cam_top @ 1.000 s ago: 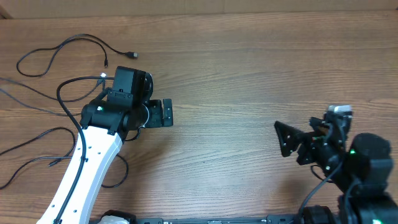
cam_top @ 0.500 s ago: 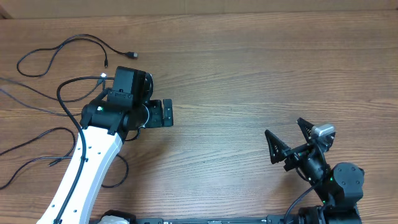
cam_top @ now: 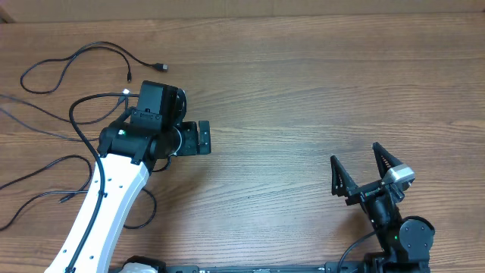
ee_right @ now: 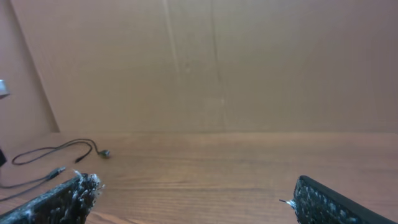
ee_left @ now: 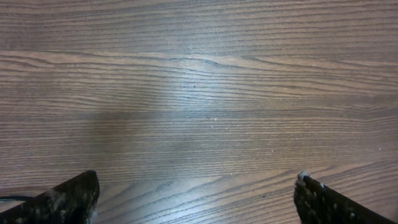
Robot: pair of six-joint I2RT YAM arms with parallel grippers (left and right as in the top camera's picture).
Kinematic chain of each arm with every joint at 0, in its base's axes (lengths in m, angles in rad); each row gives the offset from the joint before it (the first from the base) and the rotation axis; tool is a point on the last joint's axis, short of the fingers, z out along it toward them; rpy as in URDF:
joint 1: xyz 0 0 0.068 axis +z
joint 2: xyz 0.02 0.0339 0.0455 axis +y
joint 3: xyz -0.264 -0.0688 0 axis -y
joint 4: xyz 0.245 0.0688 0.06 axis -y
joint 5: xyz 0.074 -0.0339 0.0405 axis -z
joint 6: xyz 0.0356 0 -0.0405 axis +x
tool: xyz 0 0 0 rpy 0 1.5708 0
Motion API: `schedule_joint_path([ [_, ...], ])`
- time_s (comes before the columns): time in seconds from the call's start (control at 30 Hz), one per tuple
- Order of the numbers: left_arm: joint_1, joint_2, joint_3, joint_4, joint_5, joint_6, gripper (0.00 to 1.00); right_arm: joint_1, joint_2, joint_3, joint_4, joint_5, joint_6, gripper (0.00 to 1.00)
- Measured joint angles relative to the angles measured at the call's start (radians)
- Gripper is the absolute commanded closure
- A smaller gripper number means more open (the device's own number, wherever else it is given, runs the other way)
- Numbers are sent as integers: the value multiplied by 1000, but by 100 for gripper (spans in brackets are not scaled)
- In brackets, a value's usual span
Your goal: Untangle cables
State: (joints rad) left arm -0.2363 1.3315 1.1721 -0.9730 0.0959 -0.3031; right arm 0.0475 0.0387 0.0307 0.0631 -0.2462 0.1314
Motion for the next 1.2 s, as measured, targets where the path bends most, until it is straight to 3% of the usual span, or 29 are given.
schedule_joint_path([
  [0.43,0,0,0,0,0,0,0,0,-26,-12,-138,82,43,0],
  [0.8,0,0,0,0,0,0,0,0,-26,-12,-146,113,-137,0],
  [1.2,0,0,0,0,0,0,1,0,-26,-12,-145,131,-153,0],
])
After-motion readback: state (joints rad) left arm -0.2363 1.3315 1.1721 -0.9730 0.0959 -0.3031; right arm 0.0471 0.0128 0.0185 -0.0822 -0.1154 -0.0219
